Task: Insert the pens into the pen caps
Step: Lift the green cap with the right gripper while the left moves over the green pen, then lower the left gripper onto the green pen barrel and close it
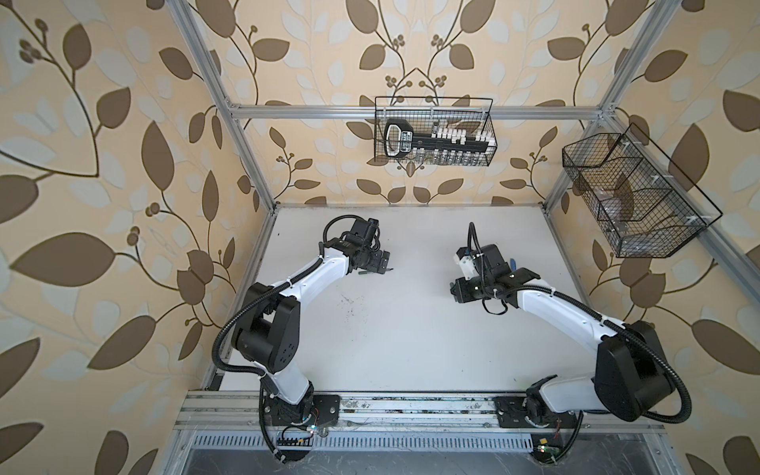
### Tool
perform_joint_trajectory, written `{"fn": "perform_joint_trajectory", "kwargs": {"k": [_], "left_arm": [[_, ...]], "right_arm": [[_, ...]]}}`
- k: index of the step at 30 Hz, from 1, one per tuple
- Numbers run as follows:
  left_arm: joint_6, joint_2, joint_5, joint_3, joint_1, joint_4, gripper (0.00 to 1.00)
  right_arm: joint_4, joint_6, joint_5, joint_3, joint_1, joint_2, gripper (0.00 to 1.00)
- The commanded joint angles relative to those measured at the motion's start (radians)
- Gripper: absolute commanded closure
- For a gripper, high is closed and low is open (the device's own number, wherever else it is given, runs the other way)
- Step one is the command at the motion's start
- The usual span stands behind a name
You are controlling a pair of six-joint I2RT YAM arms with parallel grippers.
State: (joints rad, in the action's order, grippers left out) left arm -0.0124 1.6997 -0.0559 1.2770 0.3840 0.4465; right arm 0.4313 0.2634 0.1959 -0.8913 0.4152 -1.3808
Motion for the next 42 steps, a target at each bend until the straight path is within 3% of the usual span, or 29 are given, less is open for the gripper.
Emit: {"fn": "perform_joint_trajectory", "kwargs": {"k": [1, 5, 14, 21, 27, 35, 39, 42], "left_arm": [[0.089, 0.051, 0.13, 0.053, -0.034, 0.03, 0.01], [0.172, 0.143, 0.239, 0.091, -0.066, 0.07, 0.01], [0.298, 0.337, 0.324, 0.245, -0.11, 0.152, 0.01], [0.334, 0.439, 0.394, 0.384, -0.129, 0.327, 0.01], [0.317, 0.458, 0.454, 0.335, -0.135, 0.363, 0.01], [0.248, 0.36, 0.533, 0.199, -0.134, 0.34, 0.03], [0.215, 0.294, 0.523, 0.094, -0.129, 0.266, 0.08], [0.185, 0.26, 0.456, 0.051, -0.124, 0.237, 0.1]], "right_arm": [[-0.074, 0.041, 0.056, 0.053, 0.006, 0.055, 0.92], [-0.118, 0.059, 0.11, 0.104, 0.007, 0.107, 0.91], [-0.16, 0.071, 0.181, 0.144, 0.009, 0.12, 0.9], [-0.187, 0.089, 0.196, 0.157, 0.012, 0.119, 0.9], [-0.168, 0.067, 0.209, 0.144, 0.005, 0.111, 0.88], [-0.157, 0.06, 0.227, 0.135, -0.037, 0.137, 0.88], [-0.159, 0.058, 0.233, 0.138, -0.052, 0.141, 0.88], [-0.159, 0.057, 0.239, 0.141, -0.059, 0.141, 0.88]]}}
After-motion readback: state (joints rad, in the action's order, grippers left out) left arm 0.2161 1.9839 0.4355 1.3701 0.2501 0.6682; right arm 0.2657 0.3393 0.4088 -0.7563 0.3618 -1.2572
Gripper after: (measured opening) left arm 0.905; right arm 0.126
